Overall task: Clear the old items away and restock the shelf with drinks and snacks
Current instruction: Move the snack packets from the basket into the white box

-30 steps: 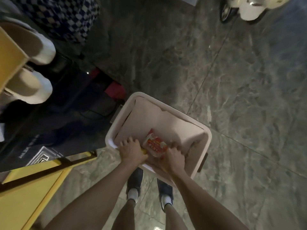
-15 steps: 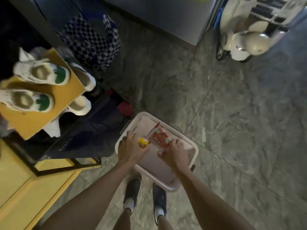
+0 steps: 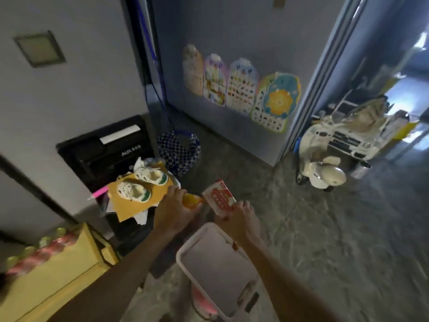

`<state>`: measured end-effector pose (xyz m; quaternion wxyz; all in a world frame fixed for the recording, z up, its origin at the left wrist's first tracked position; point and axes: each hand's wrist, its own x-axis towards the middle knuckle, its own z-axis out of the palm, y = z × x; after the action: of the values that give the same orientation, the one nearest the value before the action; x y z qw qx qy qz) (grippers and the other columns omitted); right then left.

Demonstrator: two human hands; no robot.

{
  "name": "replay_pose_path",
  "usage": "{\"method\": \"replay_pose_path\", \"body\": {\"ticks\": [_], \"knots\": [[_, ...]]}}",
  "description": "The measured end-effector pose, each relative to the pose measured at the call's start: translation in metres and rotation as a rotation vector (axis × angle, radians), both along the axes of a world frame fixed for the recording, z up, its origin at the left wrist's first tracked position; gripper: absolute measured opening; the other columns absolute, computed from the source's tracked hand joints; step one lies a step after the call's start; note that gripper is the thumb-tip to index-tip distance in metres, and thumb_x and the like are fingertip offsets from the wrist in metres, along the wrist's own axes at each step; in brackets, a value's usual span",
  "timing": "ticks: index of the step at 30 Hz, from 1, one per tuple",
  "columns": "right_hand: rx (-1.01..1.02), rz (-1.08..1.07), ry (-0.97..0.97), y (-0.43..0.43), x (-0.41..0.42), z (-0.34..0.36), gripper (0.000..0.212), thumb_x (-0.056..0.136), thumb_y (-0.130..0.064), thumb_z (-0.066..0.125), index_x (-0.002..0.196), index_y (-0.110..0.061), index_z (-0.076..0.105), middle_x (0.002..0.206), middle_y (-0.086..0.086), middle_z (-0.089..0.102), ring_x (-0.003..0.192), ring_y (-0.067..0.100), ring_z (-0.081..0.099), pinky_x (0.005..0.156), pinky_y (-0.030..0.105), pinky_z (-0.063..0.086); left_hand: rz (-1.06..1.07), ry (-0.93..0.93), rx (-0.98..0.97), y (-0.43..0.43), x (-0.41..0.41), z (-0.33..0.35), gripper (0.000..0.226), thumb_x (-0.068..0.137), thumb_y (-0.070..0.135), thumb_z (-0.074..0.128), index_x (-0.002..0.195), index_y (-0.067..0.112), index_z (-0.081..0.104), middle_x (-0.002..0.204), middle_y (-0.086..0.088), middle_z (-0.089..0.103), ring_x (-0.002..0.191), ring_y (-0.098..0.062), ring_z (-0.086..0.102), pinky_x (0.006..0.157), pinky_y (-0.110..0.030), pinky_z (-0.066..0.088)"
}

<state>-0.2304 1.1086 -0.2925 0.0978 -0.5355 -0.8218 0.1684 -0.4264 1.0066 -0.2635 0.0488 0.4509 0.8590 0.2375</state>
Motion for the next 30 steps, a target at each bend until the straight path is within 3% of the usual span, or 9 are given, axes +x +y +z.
{"method": "replay_pose_path", "body": {"ticks": [2,8,13,17,22,25,28,30], "knots": [[0.052,0.069,0.017,-0.008,-0.018,0.035,0.07,0.079,-0.075,0.064,0.122,-0.02,0.059,0.105,-0.005,0.051,0.091,0.014,0.06,0.065,0.028,0.049,0.059,0.013,0.053,-0.025,-0.016,0.027,0.075,0.079,0.079,0.066,0.131,0.024,0.063,0.148,0.005,0.046,0.121,-0.027,0.061,0.09,-0.041,0.054],[0.171,0.248,0.079,-0.057,-0.092,0.098,0.082,0.075,-0.088,0.056,0.124,-0.022,0.061,0.112,-0.002,0.06,0.097,0.015,0.064,0.078,0.036,0.061,0.246,0.05,0.157,-0.124,-0.073,0.075,0.081,0.077,0.09,0.058,0.133,0.031,0.063,0.147,0.01,0.043,0.118,-0.023,0.064,0.094,-0.042,0.057],[0.145,0.41,0.174,-0.139,-0.161,0.114,0.087,0.077,-0.081,0.07,0.139,-0.022,0.05,0.128,-0.002,0.059,0.113,0.017,0.062,0.089,0.036,0.057,0.413,0.067,0.143,-0.24,-0.114,0.087,0.083,0.079,0.093,0.05,0.133,0.031,0.06,0.145,0.009,0.042,0.114,-0.026,0.066,0.092,-0.043,0.057],[0.179,0.545,0.17,-0.224,-0.217,0.118,0.077,0.08,-0.082,0.066,0.131,-0.024,0.06,0.116,-0.006,0.067,0.104,0.014,0.066,0.078,0.025,0.049,0.539,0.127,0.148,-0.351,-0.148,0.08,0.082,0.076,0.092,0.051,0.127,0.029,0.065,0.141,0.006,0.048,0.111,-0.03,0.068,0.088,-0.043,0.057],[0.119,0.688,0.152,-0.334,-0.29,0.112,0.082,0.075,-0.087,0.066,0.122,-0.02,0.059,0.112,-0.001,0.064,0.096,0.017,0.065,0.075,0.03,0.057,0.652,0.142,0.11,-0.493,-0.185,0.068,0.081,0.076,0.09,0.056,0.131,0.031,0.063,0.14,0.006,0.048,0.111,-0.028,0.066,0.085,-0.043,0.059],[0.088,0.782,0.155,-0.396,-0.333,0.103,0.086,0.072,-0.086,0.07,0.122,-0.016,0.059,0.11,0.001,0.06,0.093,0.016,0.064,0.076,0.033,0.061,0.743,0.085,0.083,-0.565,-0.202,0.062,0.091,0.074,0.098,0.05,0.135,0.032,0.058,0.146,0.005,0.045,0.114,-0.025,0.064,0.089,-0.046,0.06],[0.079,0.837,0.156,-0.455,-0.369,0.094,0.094,0.066,-0.096,0.055,0.121,-0.019,0.059,0.108,-0.001,0.062,0.089,0.015,0.066,0.072,0.033,0.062,0.812,0.056,0.095,-0.621,-0.216,0.057,0.092,0.073,0.099,0.049,0.137,0.033,0.056,0.146,0.008,0.045,0.11,-0.019,0.064,0.081,-0.037,0.061],[0.064,0.881,0.117,-0.487,-0.395,0.082,0.091,0.069,-0.095,0.057,0.122,-0.02,0.058,0.11,-0.001,0.062,0.087,0.014,0.064,0.065,0.027,0.056,0.856,0.054,0.092,-0.648,-0.224,0.054,0.089,0.076,0.096,0.053,0.138,0.033,0.055,0.146,0.008,0.045,0.105,-0.017,0.064,0.078,-0.034,0.061]]}}
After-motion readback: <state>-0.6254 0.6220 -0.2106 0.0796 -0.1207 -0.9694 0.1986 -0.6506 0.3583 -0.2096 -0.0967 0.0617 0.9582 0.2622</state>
